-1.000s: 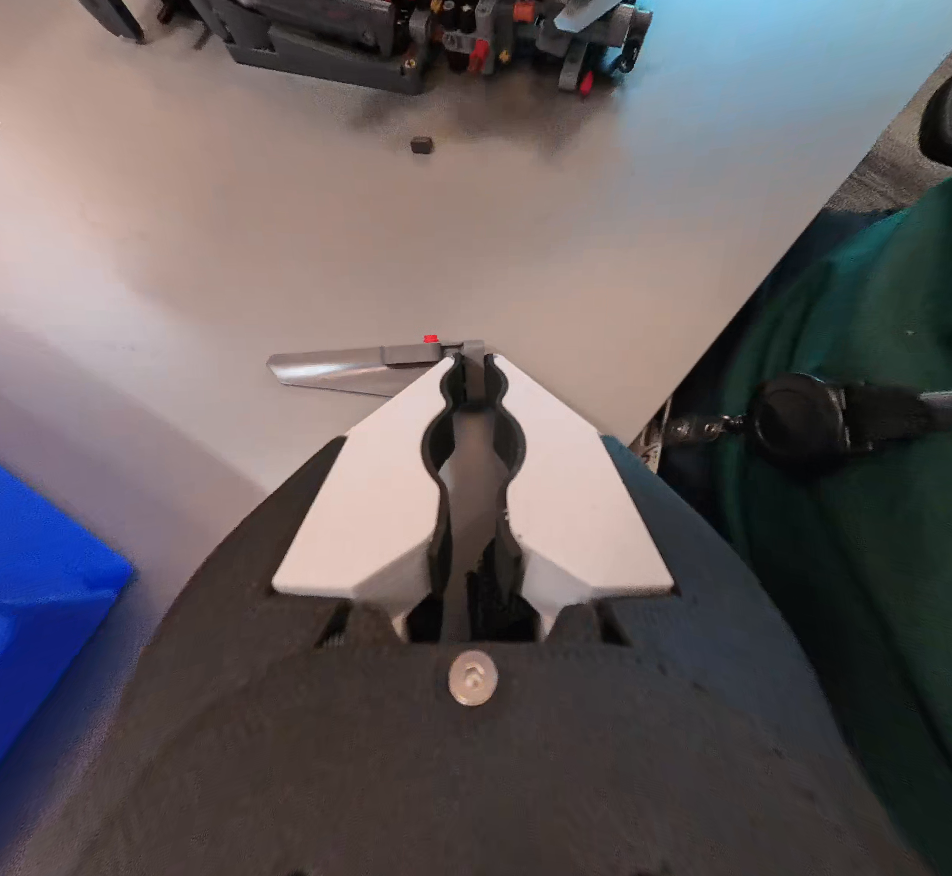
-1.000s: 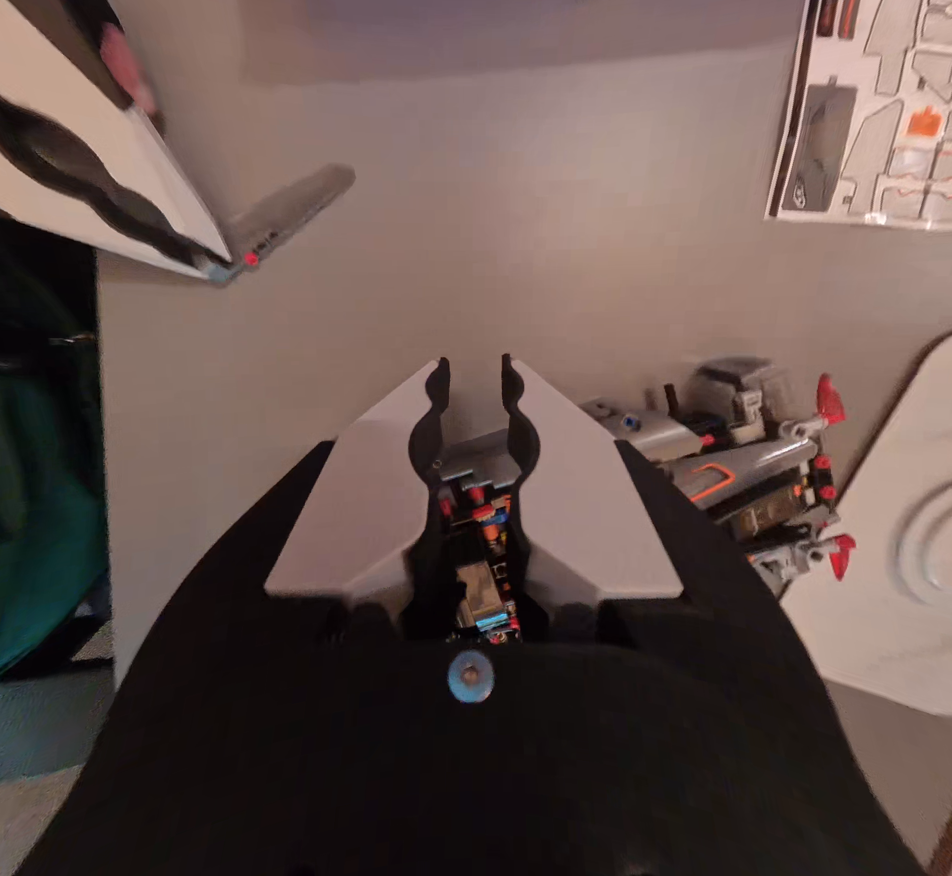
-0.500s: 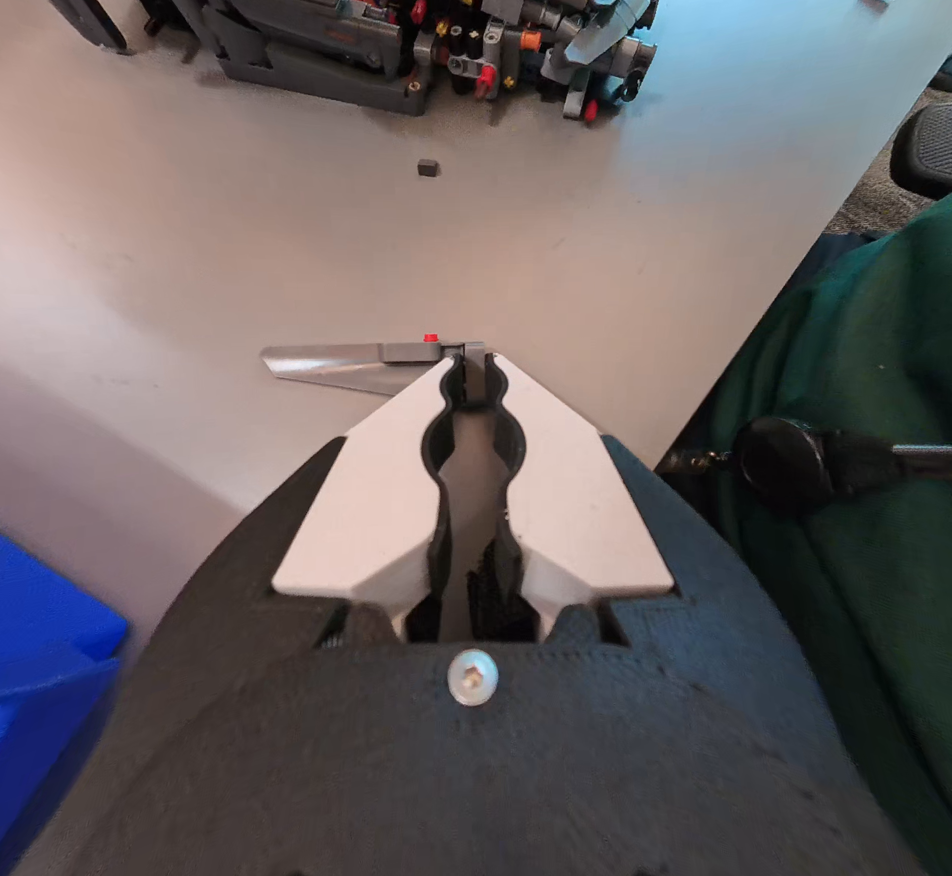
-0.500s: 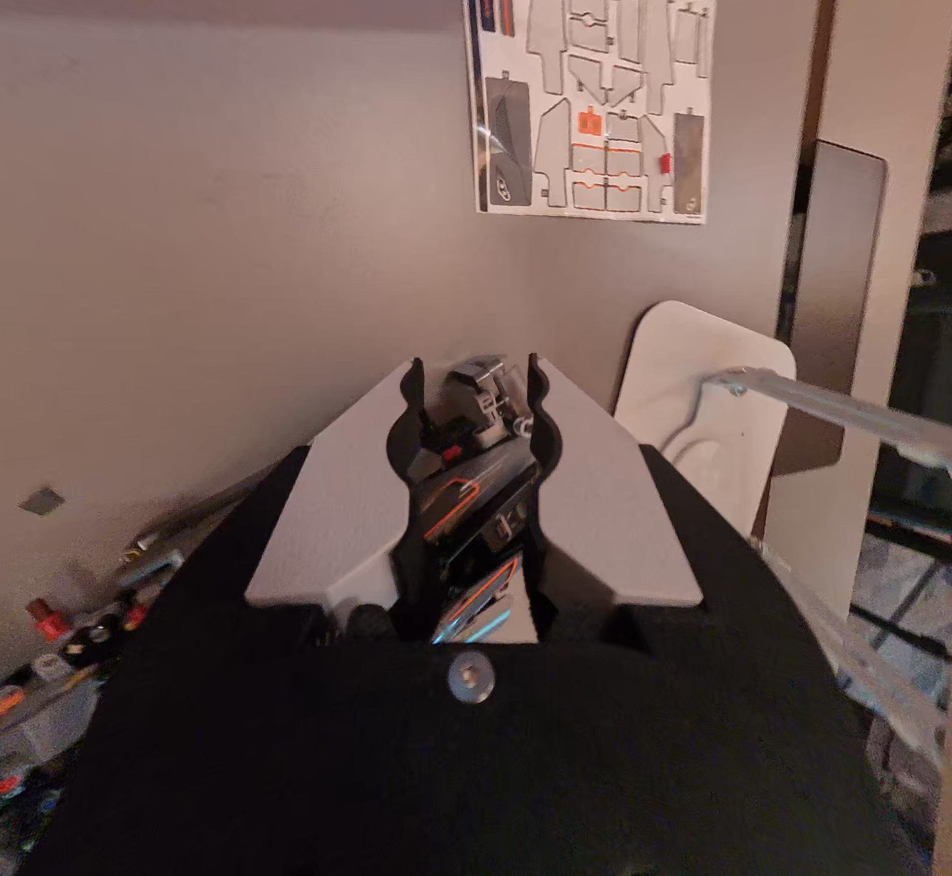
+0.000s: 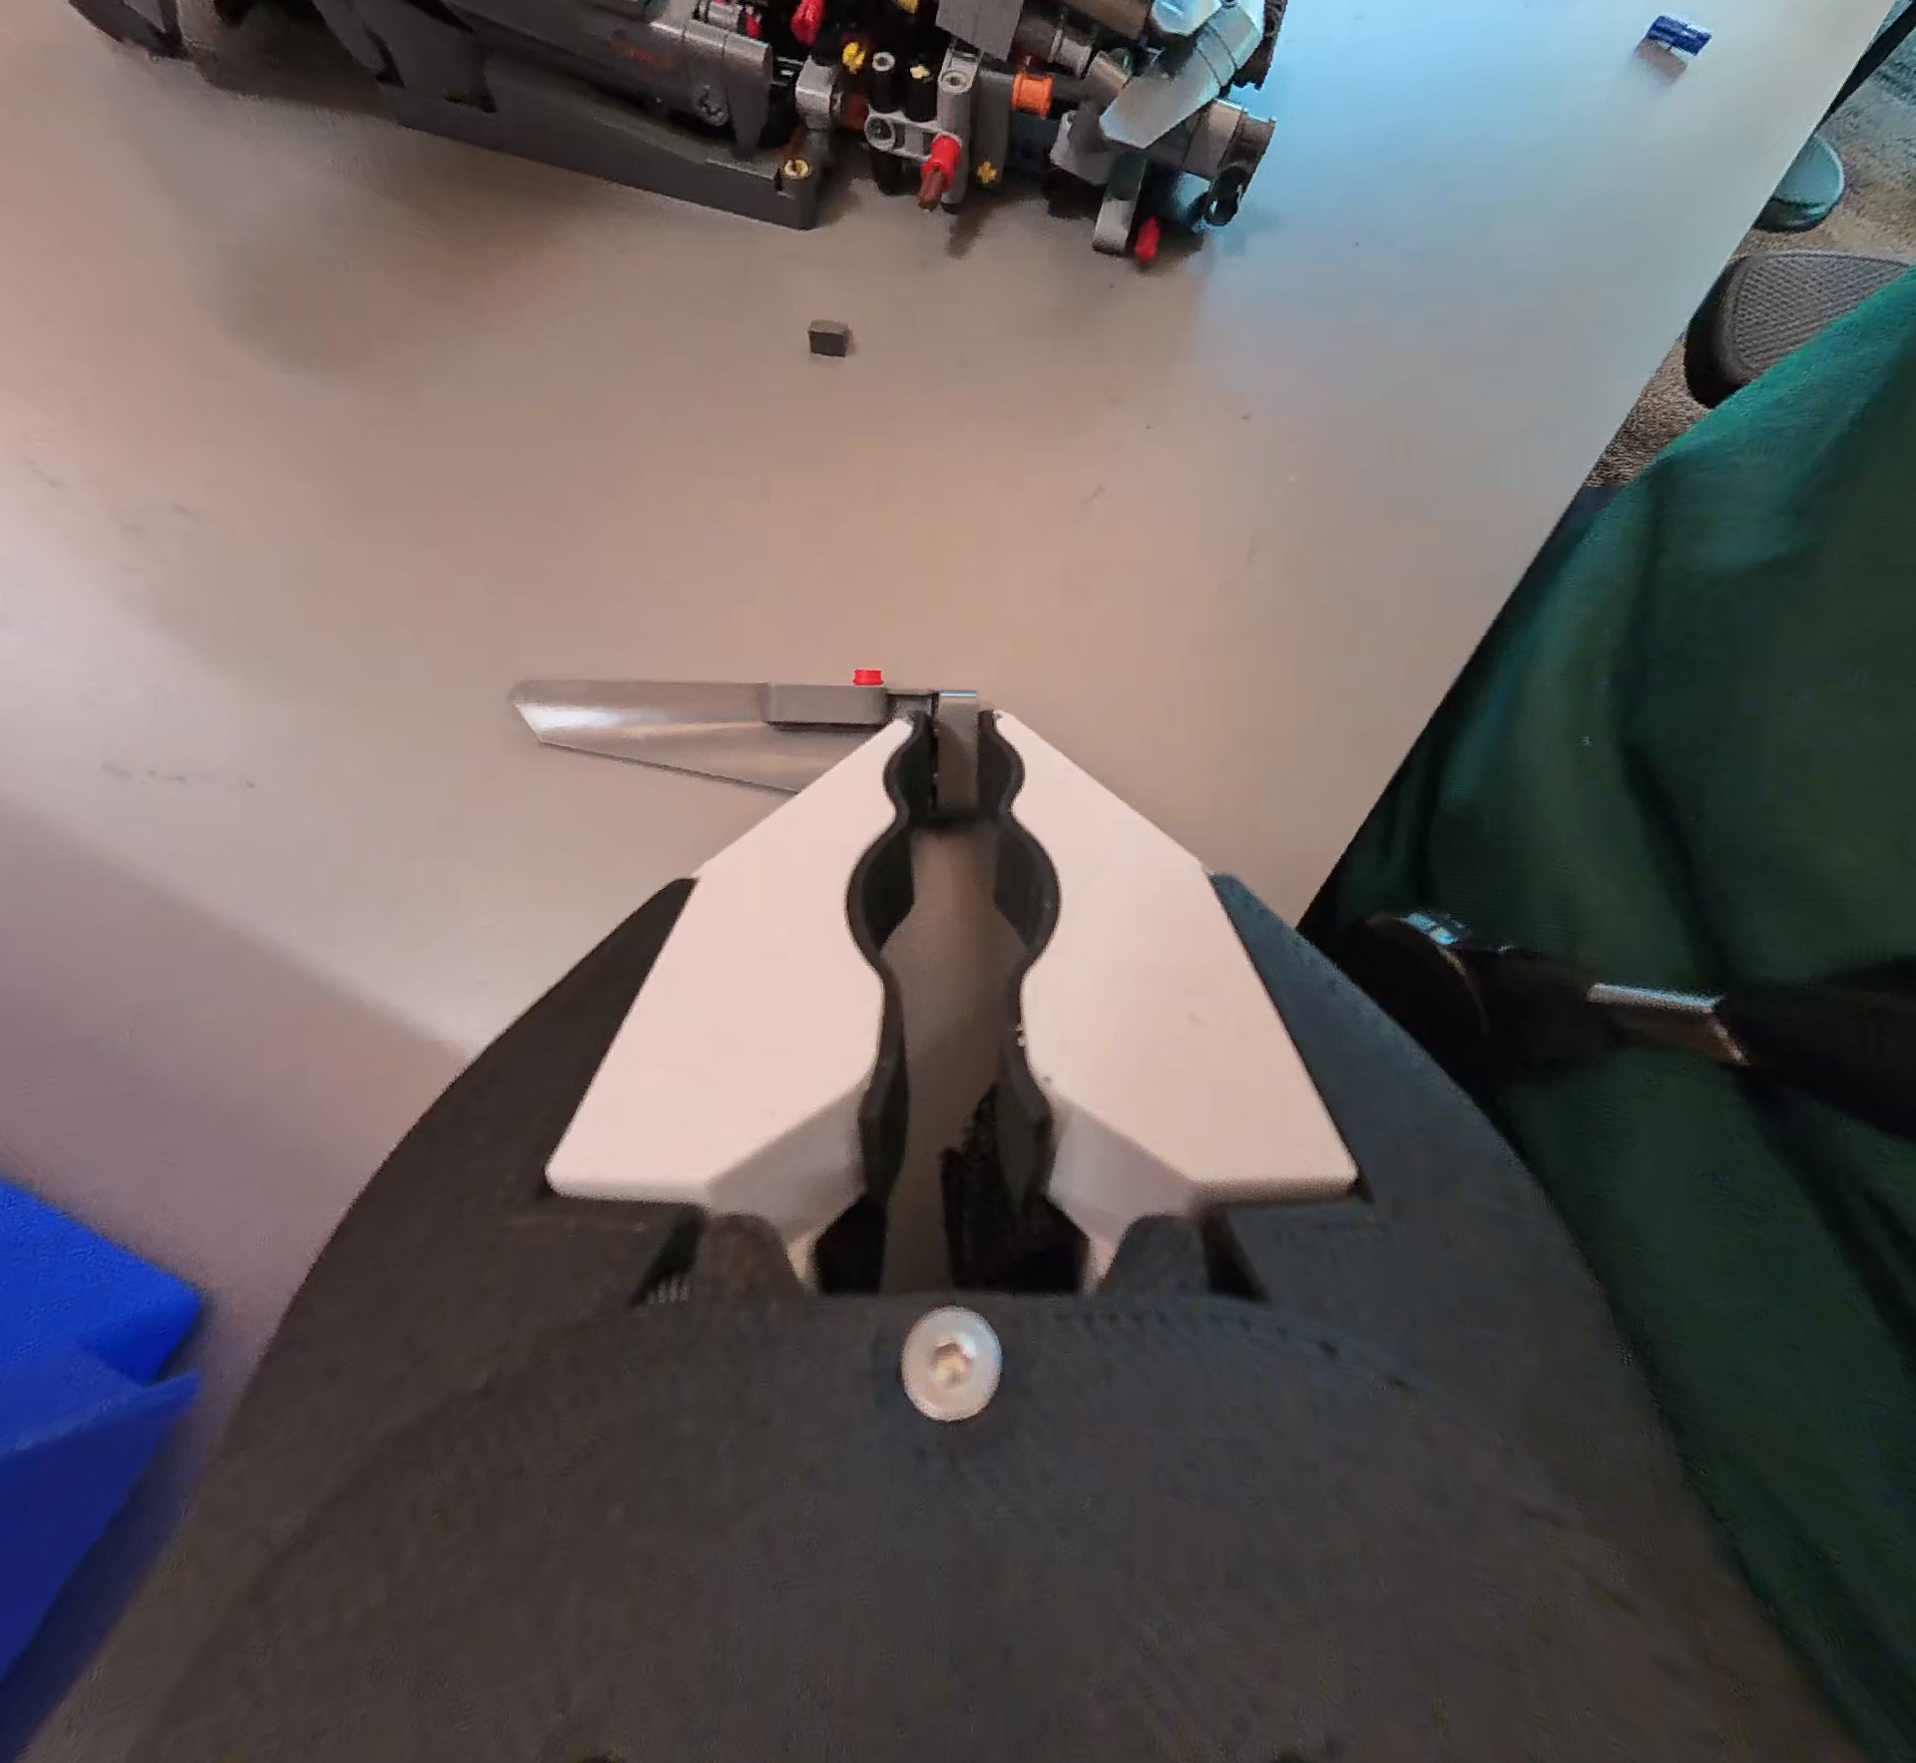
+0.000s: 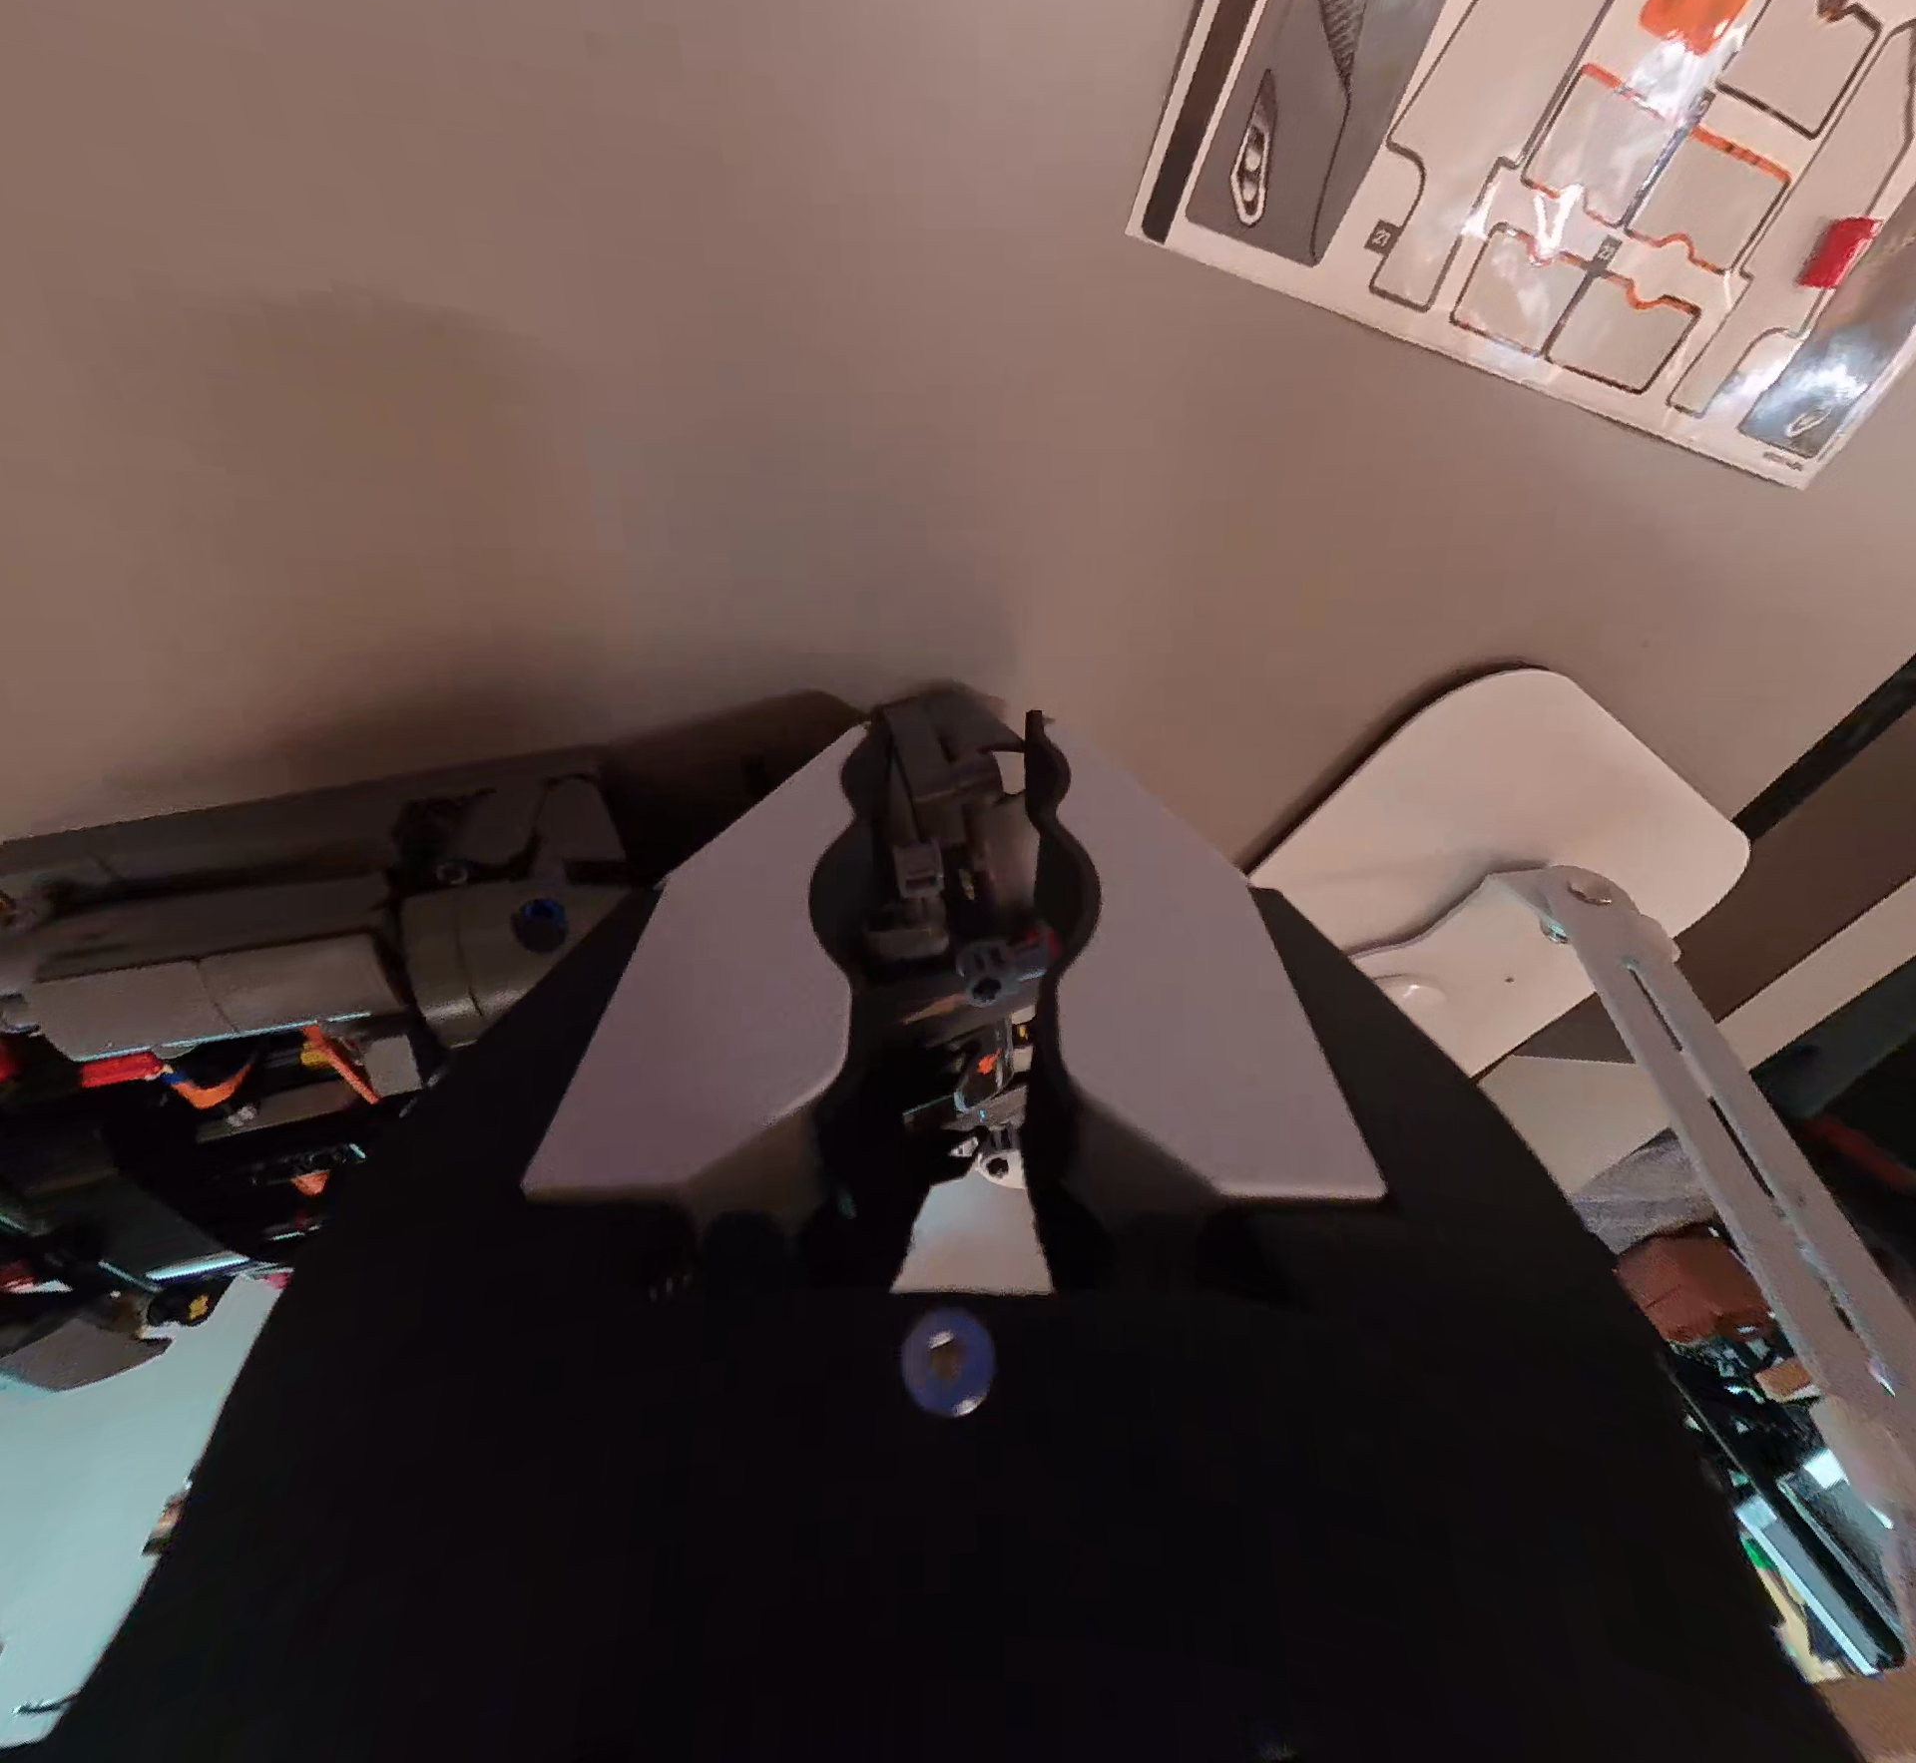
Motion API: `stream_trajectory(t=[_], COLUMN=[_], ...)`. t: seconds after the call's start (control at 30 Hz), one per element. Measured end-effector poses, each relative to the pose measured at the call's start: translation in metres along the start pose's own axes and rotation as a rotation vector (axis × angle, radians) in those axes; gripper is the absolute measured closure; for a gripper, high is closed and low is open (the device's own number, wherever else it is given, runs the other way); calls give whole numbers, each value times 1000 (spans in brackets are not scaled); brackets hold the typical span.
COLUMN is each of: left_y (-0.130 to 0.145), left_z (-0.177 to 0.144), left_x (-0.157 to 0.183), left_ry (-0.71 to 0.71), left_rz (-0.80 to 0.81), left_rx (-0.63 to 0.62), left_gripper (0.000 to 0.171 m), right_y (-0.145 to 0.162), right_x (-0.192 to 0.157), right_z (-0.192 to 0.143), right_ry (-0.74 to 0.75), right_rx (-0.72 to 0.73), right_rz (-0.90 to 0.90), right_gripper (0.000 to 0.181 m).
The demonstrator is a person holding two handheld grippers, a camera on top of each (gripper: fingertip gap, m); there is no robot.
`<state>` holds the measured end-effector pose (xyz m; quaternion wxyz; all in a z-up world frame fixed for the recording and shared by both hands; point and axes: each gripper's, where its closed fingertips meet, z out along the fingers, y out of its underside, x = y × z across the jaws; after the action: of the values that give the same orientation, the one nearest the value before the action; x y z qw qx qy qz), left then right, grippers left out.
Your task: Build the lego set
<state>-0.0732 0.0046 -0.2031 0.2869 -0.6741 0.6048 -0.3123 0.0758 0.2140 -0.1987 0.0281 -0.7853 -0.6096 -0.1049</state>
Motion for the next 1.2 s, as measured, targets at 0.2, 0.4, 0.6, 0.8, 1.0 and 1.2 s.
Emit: stream_trajectory(t=[0.2,0.4,0.6,0.8,1.0,1.2], left_y=[0,0,0,-1,-7,-17], left_z=[0,0,0,1,8,13], left_x=[2,3,4,4,5,-3], left_ry=[29,49,67,76,64,-35], left_rz=[-10,-14,-23,-31,17,96], left_rx=[-1,0,-2,-6,-40,-68], left_gripper=[164,164,164,164,164,141], right_y=[10,53,100,126,121,128], right_x=[2,5,-3,-11,-5,-14], right_z=[-3,-7,-2,3,-6,-47], right_ry=[-13,-13,-31,-50,-7,78], right_rx=[-20,-58,-69,-59,44,177], right_rz=[7,104,203,273,342,405], right_gripper=[158,159,159,159,146,145])
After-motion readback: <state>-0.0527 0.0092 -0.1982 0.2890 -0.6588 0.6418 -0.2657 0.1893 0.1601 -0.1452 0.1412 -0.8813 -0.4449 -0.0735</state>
